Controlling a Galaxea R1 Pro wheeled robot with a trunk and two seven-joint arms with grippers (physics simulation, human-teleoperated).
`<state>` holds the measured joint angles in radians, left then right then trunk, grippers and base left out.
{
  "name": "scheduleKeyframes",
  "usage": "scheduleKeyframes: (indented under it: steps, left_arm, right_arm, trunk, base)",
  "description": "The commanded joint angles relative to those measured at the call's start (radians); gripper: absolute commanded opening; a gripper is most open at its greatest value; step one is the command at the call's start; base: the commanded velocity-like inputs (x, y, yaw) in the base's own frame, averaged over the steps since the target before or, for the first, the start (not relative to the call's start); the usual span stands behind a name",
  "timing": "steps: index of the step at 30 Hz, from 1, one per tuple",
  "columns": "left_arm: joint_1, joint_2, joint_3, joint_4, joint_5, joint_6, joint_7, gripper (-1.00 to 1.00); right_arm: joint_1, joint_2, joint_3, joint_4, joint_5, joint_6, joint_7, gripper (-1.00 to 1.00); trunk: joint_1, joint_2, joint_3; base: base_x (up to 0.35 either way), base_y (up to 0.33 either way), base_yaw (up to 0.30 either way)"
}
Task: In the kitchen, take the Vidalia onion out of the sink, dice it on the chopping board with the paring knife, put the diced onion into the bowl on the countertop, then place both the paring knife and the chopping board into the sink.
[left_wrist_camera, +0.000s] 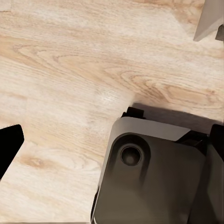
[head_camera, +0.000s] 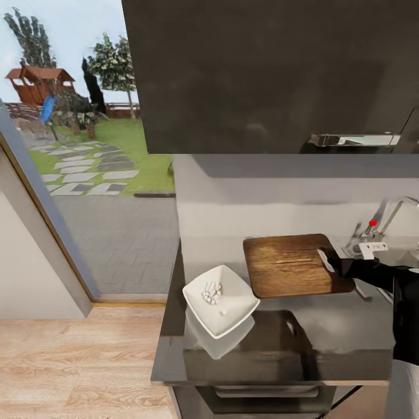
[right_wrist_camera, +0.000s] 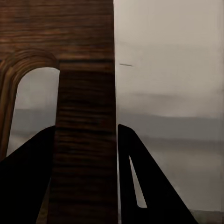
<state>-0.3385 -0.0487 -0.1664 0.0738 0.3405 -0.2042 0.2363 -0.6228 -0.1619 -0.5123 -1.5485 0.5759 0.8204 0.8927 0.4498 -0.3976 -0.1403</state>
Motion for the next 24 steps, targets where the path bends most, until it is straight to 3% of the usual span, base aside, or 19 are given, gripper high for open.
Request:
scheduleKeyframes:
  steps: [1, 13, 17, 24]
  left_arm:
    - [-0.002, -0.001, -0.008, 0.004, 0.008, -0.007, 0.001, 1.0]
    - [-0.002, -0.002, -0.008, 0.004, 0.008, -0.007, 0.0, 1.0]
    - [-0.002, -0.002, -0.008, 0.004, 0.008, -0.007, 0.0, 1.0]
    - [-0.002, -0.002, -0.008, 0.004, 0.008, -0.007, 0.001, 1.0]
  right_arm:
    - [-0.001, 0.0, -0.002, 0.002, 0.005, 0.005, 0.011, -1.0]
    - [-0.001, 0.0, -0.002, 0.01, 0.007, 0.002, -0.001, -1.0]
    - [-0.001, 0.001, -0.002, 0.011, 0.007, -0.002, -0.009, -1.0]
    - [-0.001, 0.002, -0.011, 0.062, 0.006, 0.0, -0.198, -1.0]
  trunk:
    - [0.0, -0.002, -0.002]
    - [0.0, -0.002, -0.002]
    - [0.0, -0.002, -0.002]
    - [0.0, -0.002, -0.002]
  base:
    - [-0.276, 0.0, 0.0]
    - [-0.331, -0.004, 0.0]
    - [-0.232, -0.185, 0.0]
    - [-0.105, -0.299, 0.0]
